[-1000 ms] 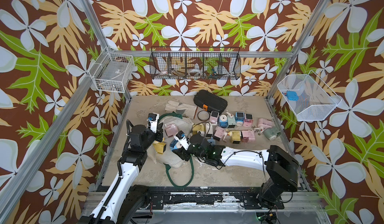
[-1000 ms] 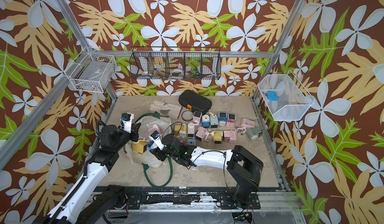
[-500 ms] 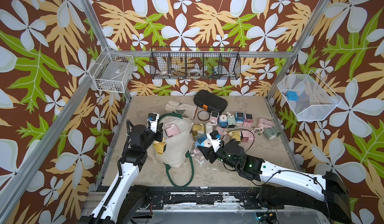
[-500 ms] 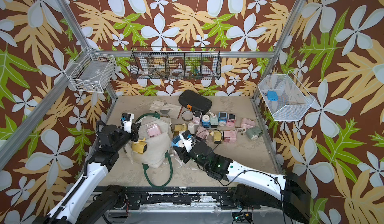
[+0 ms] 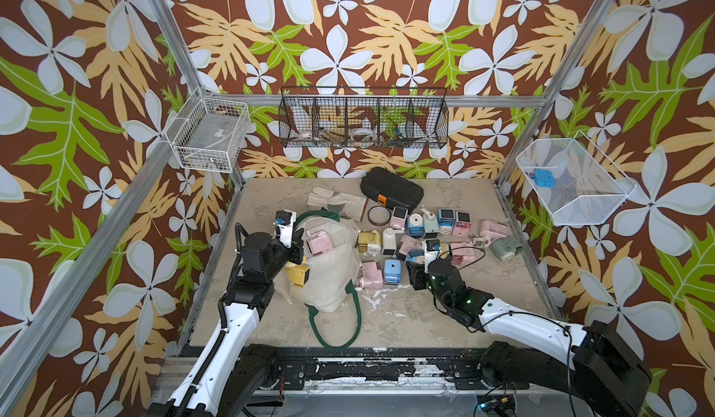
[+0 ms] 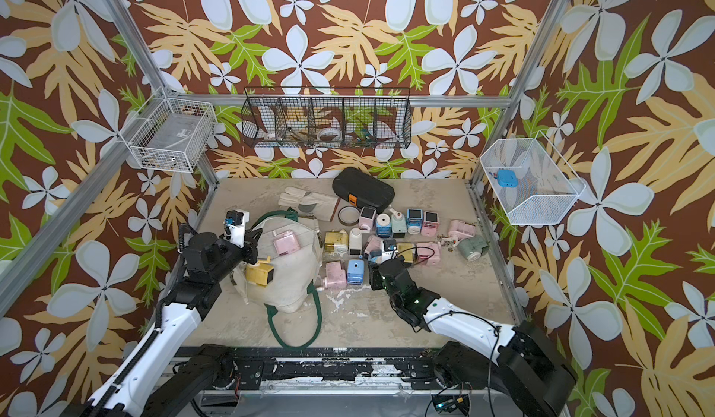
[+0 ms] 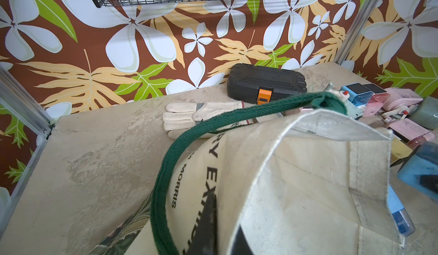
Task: Take out the pencil sharpeners from the tote bags
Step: Place the pencil sharpener at the center of the board.
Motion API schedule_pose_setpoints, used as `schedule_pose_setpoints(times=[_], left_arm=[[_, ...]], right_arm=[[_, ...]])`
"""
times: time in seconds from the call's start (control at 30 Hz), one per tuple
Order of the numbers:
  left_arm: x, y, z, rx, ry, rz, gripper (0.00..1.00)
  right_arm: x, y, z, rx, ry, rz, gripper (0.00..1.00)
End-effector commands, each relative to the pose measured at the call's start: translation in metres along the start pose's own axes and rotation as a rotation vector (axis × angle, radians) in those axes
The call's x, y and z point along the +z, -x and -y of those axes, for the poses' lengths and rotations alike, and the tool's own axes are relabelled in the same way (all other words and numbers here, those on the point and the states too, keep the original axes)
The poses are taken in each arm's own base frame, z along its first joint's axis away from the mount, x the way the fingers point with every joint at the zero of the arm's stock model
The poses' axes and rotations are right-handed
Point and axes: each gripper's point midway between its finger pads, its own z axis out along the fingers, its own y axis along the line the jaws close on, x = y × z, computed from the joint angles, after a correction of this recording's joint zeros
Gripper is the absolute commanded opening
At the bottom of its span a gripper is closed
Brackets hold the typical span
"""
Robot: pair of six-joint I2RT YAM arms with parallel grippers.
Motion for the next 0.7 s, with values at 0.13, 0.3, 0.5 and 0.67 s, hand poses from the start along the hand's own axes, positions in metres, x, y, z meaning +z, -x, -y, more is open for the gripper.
schedule_pose_setpoints(times=[0.13, 0.3, 0.5, 0.67], left_arm=[[-0.001, 0.007, 0.003, -0.006, -0.016, 0.022, 0.0], [-0.001, 0.007, 0.003, -0.007, -0.017, 0.02, 0.0], [-0.001, 0.007, 0.003, -0.007, -0.019, 0.02, 0.0], [-0.001, 0.007, 0.003, -0.006, -0.019, 0.02, 0.0]], right_arm=[[0.03, -0.011, 0.007, 0.027, -0.054, -0.014, 0.36], [0.045, -0.024, 0.005, 0.012, -0.056, -0.054, 0.37], [0.05, -0.031, 0.004, 0.008, -0.053, -0.08, 0.62], [0.045, -0.028, 0.004, 0.002, -0.054, -0.084, 0.8]])
